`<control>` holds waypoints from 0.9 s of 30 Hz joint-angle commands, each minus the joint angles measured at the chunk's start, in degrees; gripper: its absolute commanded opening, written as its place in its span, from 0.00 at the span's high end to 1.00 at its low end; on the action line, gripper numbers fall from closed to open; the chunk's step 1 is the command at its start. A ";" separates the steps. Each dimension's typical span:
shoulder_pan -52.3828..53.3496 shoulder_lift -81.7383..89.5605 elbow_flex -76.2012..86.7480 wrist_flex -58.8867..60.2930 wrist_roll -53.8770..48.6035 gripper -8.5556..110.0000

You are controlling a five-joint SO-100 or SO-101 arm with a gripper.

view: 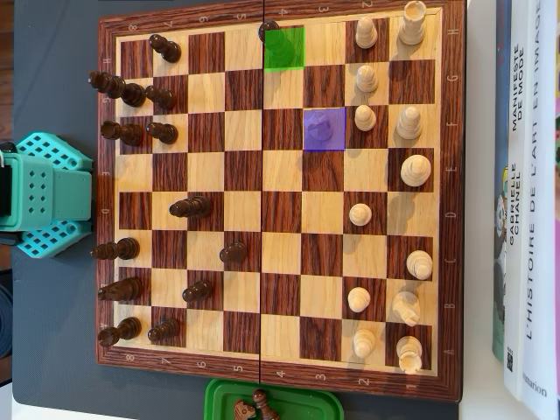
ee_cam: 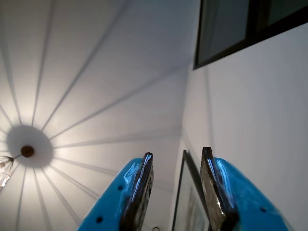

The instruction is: Play chess

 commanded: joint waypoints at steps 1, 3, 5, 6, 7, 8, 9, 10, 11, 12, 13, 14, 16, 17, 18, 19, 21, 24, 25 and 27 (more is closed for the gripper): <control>0.18 -0.88 1.14 -0.09 -0.18 0.80; 0.00 -0.88 1.14 -0.09 -0.18 0.80; -0.26 -0.88 1.14 -0.09 -0.18 0.80; -0.35 -0.88 1.14 -0.09 -0.18 0.80; -0.35 -0.88 1.14 -0.09 -0.18 0.80; -0.35 -0.88 1.14 -0.09 -0.18 0.80; -0.26 -0.88 1.14 -0.09 -0.18 0.80; -0.26 -0.88 1.14 -0.09 -0.18 0.80; -0.26 -0.88 1.14 0.00 -0.26 0.80; -0.26 -0.88 1.05 0.62 -0.26 0.80; -0.35 -0.88 0.79 1.93 -0.26 0.80; -0.35 -0.88 0.62 3.52 -0.26 0.80; -0.44 -0.97 -0.53 6.59 -0.26 0.80; -0.44 -0.97 -1.41 8.09 -0.26 0.80; -0.35 -1.05 -2.20 9.76 -0.26 0.80; -0.18 -1.05 -2.99 11.43 -0.26 0.80; 0.00 -1.67 -4.83 15.03 -0.26 0.80; -0.53 -5.98 -8.00 21.53 -0.26 0.80; -0.62 -7.91 -9.32 23.82 -0.26 0.80; -0.62 -11.51 -12.74 28.13 -0.18 0.80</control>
